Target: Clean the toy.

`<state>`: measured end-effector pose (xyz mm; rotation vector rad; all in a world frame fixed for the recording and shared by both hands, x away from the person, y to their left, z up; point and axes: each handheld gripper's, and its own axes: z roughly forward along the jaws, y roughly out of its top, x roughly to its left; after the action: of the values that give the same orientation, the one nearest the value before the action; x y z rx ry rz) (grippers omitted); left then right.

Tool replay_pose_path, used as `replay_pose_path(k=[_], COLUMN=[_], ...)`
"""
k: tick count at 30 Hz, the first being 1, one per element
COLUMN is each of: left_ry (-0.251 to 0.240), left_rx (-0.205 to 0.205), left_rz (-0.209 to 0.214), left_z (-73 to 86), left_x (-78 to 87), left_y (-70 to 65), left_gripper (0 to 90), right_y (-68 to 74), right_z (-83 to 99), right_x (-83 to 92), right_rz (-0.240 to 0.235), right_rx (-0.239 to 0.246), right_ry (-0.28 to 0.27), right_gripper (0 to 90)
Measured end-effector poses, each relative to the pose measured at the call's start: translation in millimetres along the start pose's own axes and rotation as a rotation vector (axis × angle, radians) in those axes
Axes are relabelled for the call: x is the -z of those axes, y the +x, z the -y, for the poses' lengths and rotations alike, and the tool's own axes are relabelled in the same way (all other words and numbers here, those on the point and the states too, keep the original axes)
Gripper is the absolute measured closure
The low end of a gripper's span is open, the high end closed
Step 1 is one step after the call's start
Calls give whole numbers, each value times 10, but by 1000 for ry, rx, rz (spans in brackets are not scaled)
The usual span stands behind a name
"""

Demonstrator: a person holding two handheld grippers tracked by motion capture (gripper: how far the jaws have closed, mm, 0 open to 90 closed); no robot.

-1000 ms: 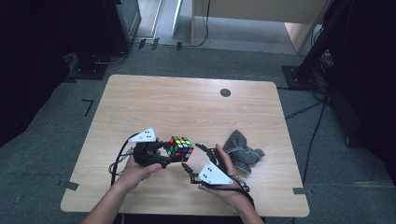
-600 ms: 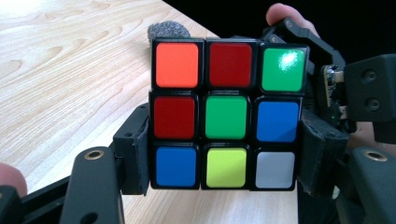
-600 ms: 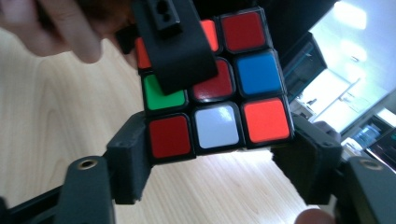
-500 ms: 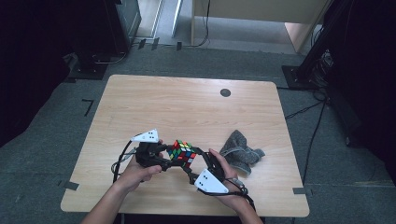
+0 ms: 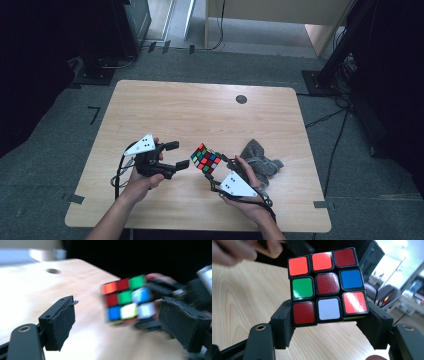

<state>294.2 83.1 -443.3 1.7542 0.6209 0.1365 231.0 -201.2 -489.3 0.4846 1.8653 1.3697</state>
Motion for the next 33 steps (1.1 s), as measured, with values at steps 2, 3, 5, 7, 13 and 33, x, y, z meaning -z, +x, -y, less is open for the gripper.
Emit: replay_pose_path(k=[2, 3, 5, 7, 13, 33], left_ry=[13, 18, 36, 47, 121, 108], left_rx=[-29, -57, -123, -180, -373, -622], left_rz=[-51, -77, -118, -140, -235, -288], left_z=[76, 103, 138, 158, 284, 426], left_x=[-25, -40, -73, -108, -255, -398], left_y=[22, 10, -42, -104, -269, -555], left_gripper=[141, 143, 151, 151, 153, 158], right_y=[-43, -63, -96, -129, -161, 25], right_z=[-23, -36, -61, -88, -188, -329], right_x=[19, 27, 40, 51, 80, -48], right_rz=[4, 4, -2, -15, -65, -91], right_rx=[-62, -89, -142, -205, -374, -587], right_ry=[4, 7, 10, 14, 57, 204], right_gripper=[344, 344, 344, 344, 344, 343])
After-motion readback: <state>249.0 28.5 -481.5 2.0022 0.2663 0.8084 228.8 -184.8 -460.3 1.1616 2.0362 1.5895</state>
